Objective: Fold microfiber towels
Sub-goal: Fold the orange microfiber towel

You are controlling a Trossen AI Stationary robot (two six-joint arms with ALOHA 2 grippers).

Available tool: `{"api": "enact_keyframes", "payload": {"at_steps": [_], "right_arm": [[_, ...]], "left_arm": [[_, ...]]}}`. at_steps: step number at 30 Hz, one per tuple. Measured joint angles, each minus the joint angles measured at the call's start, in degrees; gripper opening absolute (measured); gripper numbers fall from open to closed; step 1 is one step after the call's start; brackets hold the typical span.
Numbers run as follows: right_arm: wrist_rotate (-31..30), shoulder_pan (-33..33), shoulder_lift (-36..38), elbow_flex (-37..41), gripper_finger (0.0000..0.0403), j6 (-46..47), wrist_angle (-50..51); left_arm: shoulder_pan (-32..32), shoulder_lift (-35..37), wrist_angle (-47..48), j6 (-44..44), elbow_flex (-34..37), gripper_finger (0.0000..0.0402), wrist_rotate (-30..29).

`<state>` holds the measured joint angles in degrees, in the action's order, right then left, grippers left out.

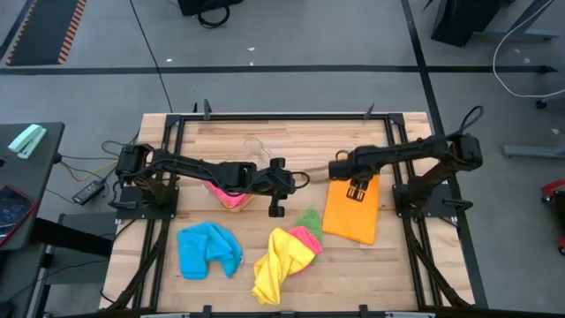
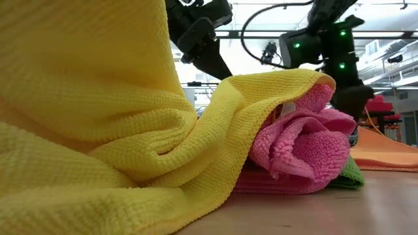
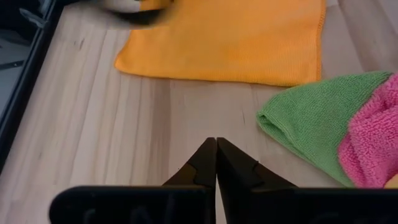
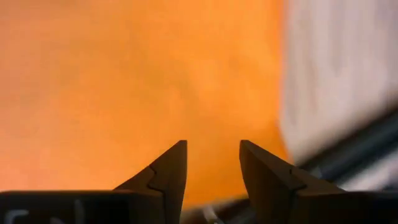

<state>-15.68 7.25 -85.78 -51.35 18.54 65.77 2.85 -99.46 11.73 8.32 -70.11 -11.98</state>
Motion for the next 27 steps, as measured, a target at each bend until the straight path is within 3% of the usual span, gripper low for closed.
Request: {"api": "enact_keyframes", "payload": {"at_steps": [5,11,19,27], "right_arm": [[6.5,-11.5,1.0,4.1,0.0156,2.3,-9.1],[5.9,-29.7,1.5,7.4,0.0156,11.8,-22.7],[-5.5,-47.6,1.5,10.5,0.0186,25.5,-30.5],[-11.8,-55.9,-3.2,11.5,0.0220,31.4,-31.4]], "left_arm": [[0.0,0.0,0.0,0.0,0.0,0.0021,0.0],[0.0,0.0,-0.3,-0.2,0.0,0.0029,0.0],[0.2,0.0,-0.7,-0.2,0.0,0.0019,0.0],[0.2,0.0,-1.8,1.8,0.0,0.0021,0.0]]}}
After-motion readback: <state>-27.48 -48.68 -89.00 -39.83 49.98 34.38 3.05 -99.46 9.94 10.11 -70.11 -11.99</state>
